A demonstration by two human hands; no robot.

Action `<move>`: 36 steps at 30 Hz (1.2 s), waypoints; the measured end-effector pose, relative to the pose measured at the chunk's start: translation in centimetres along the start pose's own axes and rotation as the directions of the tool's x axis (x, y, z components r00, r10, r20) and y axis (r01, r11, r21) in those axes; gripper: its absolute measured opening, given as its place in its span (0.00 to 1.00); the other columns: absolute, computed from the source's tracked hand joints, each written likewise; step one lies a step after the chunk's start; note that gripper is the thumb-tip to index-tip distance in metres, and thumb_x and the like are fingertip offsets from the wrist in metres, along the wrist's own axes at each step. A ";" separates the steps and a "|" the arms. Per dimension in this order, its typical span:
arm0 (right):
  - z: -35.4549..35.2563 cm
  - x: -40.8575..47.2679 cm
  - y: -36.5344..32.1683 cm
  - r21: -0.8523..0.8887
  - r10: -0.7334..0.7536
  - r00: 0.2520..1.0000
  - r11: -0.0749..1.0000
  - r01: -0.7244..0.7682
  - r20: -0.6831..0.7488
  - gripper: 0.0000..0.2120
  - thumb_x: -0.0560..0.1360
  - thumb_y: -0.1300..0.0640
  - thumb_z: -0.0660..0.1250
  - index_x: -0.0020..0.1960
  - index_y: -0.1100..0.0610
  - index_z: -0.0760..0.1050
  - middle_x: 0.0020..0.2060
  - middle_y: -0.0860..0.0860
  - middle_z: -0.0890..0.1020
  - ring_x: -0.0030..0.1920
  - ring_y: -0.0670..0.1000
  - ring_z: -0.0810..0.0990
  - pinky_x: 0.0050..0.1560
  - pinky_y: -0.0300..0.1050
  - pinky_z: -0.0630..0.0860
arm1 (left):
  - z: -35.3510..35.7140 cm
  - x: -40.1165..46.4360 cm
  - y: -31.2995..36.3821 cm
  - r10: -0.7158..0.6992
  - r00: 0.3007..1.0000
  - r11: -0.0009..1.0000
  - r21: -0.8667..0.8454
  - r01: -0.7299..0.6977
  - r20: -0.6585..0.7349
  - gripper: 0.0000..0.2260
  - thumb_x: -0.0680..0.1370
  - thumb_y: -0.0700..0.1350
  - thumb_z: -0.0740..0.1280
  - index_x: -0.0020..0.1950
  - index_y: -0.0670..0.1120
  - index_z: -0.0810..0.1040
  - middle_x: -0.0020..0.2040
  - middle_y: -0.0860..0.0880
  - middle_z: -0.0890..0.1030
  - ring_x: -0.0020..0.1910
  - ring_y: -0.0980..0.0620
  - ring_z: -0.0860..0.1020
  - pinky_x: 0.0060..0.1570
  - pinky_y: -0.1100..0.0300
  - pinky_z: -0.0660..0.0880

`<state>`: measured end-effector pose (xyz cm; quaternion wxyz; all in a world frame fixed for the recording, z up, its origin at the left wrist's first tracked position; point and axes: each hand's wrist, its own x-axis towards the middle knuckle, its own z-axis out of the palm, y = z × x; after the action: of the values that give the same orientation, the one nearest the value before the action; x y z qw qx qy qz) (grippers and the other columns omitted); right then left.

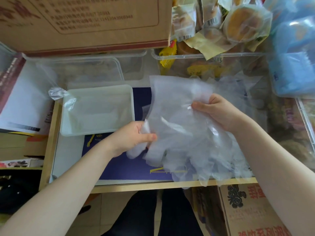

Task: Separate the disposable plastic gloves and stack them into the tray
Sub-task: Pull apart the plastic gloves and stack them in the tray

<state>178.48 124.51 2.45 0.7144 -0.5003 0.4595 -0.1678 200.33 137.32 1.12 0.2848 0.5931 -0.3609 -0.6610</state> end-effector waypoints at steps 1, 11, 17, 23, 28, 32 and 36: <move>-0.1 0.0 0.2 -0.004 -0.007 1.000 1.000 0.007 -0.028 0.07 0.76 0.67 0.63 0.41 0.60 0.76 0.26 0.47 0.81 0.26 0.42 0.79 0.28 0.34 0.75 | -0.1 -0.1 -0.2 -0.005 1.000 1.000 -0.012 0.005 -0.022 0.06 0.76 0.34 0.65 0.47 0.44 0.78 0.37 0.54 0.84 0.35 0.59 0.81 0.36 0.66 0.76; 0.3 0.8 2.9 0.102 0.110 0.945 0.991 -0.083 -0.307 0.06 0.75 0.69 0.63 0.39 0.64 0.72 0.21 0.49 0.77 0.20 0.45 0.75 0.23 0.34 0.69 | 0.8 0.1 -0.5 0.689 0.660 0.569 0.787 -0.239 -0.298 0.20 0.75 0.47 0.63 0.64 0.39 0.72 0.61 0.43 0.74 0.61 0.52 0.67 0.63 0.69 0.57; 0.4 0.1 4.7 0.210 0.145 0.932 0.975 -0.077 -0.333 0.10 0.75 0.72 0.60 0.38 0.64 0.74 0.23 0.49 0.80 0.25 0.44 0.79 0.29 0.34 0.75 | 6.2 1.6 -2.8 0.570 0.816 0.549 0.782 -0.294 -0.094 0.28 0.70 0.62 0.61 0.62 0.46 0.75 0.57 0.47 0.76 0.55 0.53 0.69 0.56 0.61 0.66; 0.1 -0.4 5.2 0.342 0.216 0.911 0.935 -0.090 -0.351 0.11 0.76 0.72 0.60 0.39 0.61 0.75 0.24 0.49 0.80 0.25 0.45 0.79 0.29 0.35 0.76 | 7.8 4.5 -3.7 0.601 0.790 0.346 0.850 -0.397 0.124 0.17 0.73 0.55 0.61 0.52 0.47 0.83 0.51 0.45 0.81 0.48 0.43 0.79 0.47 0.51 0.75; -1.0 -1.1 4.9 0.294 0.182 0.877 0.955 -0.049 -0.444 0.11 0.76 0.71 0.61 0.41 0.59 0.76 0.21 0.46 0.77 0.20 0.41 0.73 0.21 0.32 0.67 | 5.8 3.6 -5.4 0.589 0.785 0.345 0.818 -0.461 0.193 0.19 0.75 0.52 0.60 0.34 0.42 0.83 0.46 0.45 0.83 0.45 0.45 0.81 0.46 0.55 0.78; 0.2 -1.8 4.3 0.134 0.073 0.859 0.991 -0.005 -0.507 0.11 0.75 0.71 0.61 0.43 0.58 0.78 0.29 0.46 0.81 0.27 0.40 0.77 0.29 0.33 0.72 | 6.4 3.2 -1.4 0.511 0.851 0.775 0.493 -0.395 -0.122 0.16 0.78 0.51 0.58 0.60 0.46 0.76 0.58 0.55 0.75 0.59 0.62 0.71 0.59 0.74 0.65; 2.8 -3.2 2.6 -0.255 -0.193 0.892 0.962 0.092 -0.409 0.10 0.75 0.69 0.62 0.53 0.61 0.78 0.40 0.50 0.77 0.33 0.38 0.74 0.33 0.30 0.69 | 8.9 3.2 3.0 0.216 0.972 0.976 -0.015 -0.218 -0.091 0.22 0.73 0.58 0.60 0.65 0.51 0.70 0.62 0.56 0.74 0.62 0.63 0.72 0.62 0.68 0.67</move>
<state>178.58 129.49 1.93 0.5185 -0.5626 0.5836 -0.2720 190.90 134.24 2.05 0.3787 0.5754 -0.4021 -0.6032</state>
